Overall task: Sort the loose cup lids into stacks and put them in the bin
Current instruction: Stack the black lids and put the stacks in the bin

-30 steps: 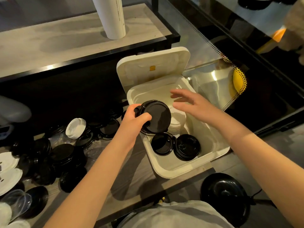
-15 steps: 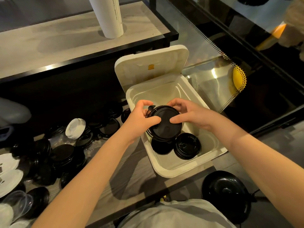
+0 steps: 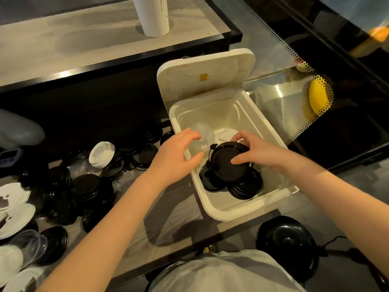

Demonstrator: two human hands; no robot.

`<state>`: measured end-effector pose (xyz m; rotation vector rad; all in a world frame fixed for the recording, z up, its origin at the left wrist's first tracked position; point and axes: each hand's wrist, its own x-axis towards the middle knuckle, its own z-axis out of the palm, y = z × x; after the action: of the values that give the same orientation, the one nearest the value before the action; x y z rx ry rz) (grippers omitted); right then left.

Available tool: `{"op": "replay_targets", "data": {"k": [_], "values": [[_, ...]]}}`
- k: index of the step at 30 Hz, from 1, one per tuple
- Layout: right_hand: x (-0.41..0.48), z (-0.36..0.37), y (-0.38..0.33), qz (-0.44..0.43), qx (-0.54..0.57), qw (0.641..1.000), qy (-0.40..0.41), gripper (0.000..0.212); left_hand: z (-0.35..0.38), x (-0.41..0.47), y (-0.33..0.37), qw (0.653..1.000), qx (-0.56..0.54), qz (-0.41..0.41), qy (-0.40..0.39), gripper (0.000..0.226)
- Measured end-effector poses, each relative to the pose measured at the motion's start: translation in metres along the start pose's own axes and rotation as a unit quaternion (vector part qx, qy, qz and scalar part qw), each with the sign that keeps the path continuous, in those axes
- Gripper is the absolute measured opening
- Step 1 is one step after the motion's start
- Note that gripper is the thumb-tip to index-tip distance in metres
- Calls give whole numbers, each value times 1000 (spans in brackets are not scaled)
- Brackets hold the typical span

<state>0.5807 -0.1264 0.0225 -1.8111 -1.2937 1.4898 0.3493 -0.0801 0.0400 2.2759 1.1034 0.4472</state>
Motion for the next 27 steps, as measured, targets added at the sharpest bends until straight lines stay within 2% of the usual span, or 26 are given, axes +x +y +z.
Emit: {"op": "replay_targets", "data": {"k": [4,7,12,15,16,18,21,24,27], "values": [[14,27,-3,37,-83,995,-39,43,9,-7,-12,991,101,49,-78,62],[24,41,-7,49,-136,989,-33,47,9,-12,-17,987,119,59,-85,71],[38,47,-5,90,-131,985,-63,46,10,-16,-21,988,114,62,-82,80],[46,47,-1,94,-108,987,-78,54,11,-17,-21,989,108,62,-77,80],[48,48,-1,82,-120,986,-83,56,12,-17,-21,989,107,62,-75,80],[49,50,-3,33,-216,972,-86,60,12,-17,-22,989,107,63,-74,79],[48,51,-5,-74,-361,928,-49,62,13,-17,-24,990,101,66,-72,78],[44,49,-2,-135,-410,902,-32,55,13,-17,-24,991,97,67,-69,77],[36,47,1,-152,-437,887,3,47,13,-17,-24,991,98,65,-71,78]]}}
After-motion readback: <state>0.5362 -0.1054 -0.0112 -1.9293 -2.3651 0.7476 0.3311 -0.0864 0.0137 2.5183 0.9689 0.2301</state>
